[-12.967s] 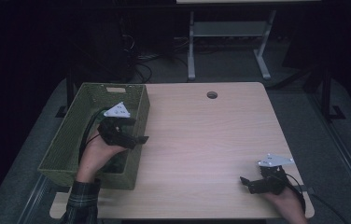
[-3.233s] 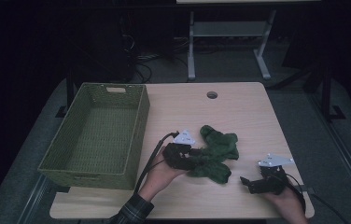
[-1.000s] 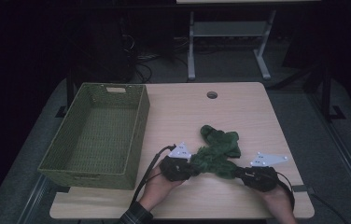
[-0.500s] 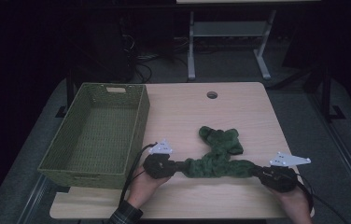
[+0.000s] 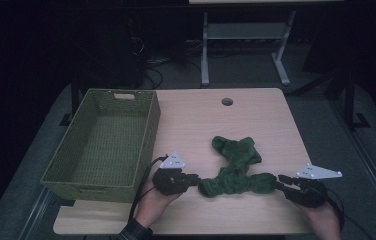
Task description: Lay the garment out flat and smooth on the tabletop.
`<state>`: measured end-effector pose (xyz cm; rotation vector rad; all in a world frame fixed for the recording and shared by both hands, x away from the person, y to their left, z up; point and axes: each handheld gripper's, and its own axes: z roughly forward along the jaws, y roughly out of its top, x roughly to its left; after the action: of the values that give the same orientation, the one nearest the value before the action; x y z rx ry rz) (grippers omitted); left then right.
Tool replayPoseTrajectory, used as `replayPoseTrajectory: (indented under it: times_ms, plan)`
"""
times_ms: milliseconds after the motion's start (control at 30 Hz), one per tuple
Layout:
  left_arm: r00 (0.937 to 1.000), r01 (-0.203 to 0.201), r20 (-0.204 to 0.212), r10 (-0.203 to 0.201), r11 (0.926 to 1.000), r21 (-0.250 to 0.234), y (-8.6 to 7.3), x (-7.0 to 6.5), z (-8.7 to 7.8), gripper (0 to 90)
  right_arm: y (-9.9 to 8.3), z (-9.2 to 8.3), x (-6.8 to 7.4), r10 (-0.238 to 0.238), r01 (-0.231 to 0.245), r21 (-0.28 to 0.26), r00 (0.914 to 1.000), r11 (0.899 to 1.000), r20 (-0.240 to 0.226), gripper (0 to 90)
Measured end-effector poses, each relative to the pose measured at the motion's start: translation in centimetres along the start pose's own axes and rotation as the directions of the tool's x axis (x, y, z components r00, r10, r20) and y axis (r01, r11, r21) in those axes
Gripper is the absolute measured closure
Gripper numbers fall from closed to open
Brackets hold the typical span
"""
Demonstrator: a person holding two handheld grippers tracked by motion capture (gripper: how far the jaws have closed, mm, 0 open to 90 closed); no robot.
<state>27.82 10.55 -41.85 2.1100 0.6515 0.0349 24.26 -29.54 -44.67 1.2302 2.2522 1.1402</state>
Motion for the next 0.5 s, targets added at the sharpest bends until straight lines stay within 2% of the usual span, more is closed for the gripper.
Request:
replayPoseTrajectory:
  times_ms: [67, 100, 133, 200, 333, 400, 467, 500]
  plan:
    - [0.9996, -0.016, 0.024, 0.016, 0.9999, 0.004, 0.2, -0.8, 0.5, 85.0, 0.2, -0.4, 0.4, -0.028, 0.028, -0.031, 0.9996, 0.999, 0.011, 73.2]
    - [0.9996, -0.016, 0.024, 0.016, 0.9999, 0.004, 0.2, -0.8, 0.5, 86.0, 0.3, -0.6, 0.6, -0.036, 0.036, -0.042, 0.9993, 0.998, 0.004, 76.9]
    - [0.9989, -0.028, 0.039, 0.027, 0.9995, 0.017, 0.3, -1.3, 1.2, 87.0, 0.4, -0.6, 0.8, -0.043, 0.043, -0.052, 0.9990, 0.998, -0.006, 80.5]
    - [0.9986, -0.033, 0.043, 0.032, 0.9989, 0.034, 0.1, -1.3, 2.2, 87.7, 0.7, -0.4, 1.2, -0.065, 0.063, -0.054, 0.9974, 0.997, -0.031, 84.2]
    - [0.9987, -0.032, 0.043, 0.029, 0.9968, 0.073, -0.3, -0.8, 4.2, 88.4, 0.9, 1.5, 1.6, -0.087, 0.087, 0.005, 0.9944, 0.996, -0.061, 85.4]
    - [0.9990, -0.042, 0.019, 0.040, 0.9937, 0.104, -0.6, -0.3, 5.1, 88.4, 1.1, 2.5, 1.5, -0.089, 0.092, 0.035, 0.9940, 0.995, -0.063, 85.4]
    - [0.9994, -0.033, 0.002, 0.033, 0.9911, 0.129, -0.8, 0.3, 5.8, 88.4, 1.1, 3.5, 1.3, -0.089, 0.092, 0.075, 0.9949, 0.993, -0.047, 85.4]
    - [0.9998, -0.019, 0.003, 0.019, 0.9919, 0.126, -0.9, 0.6, 6.0, 88.7, 1.0, 4.0, 1.2, -0.083, 0.087, 0.100, 0.9956, 0.991, -0.043, 85.4]
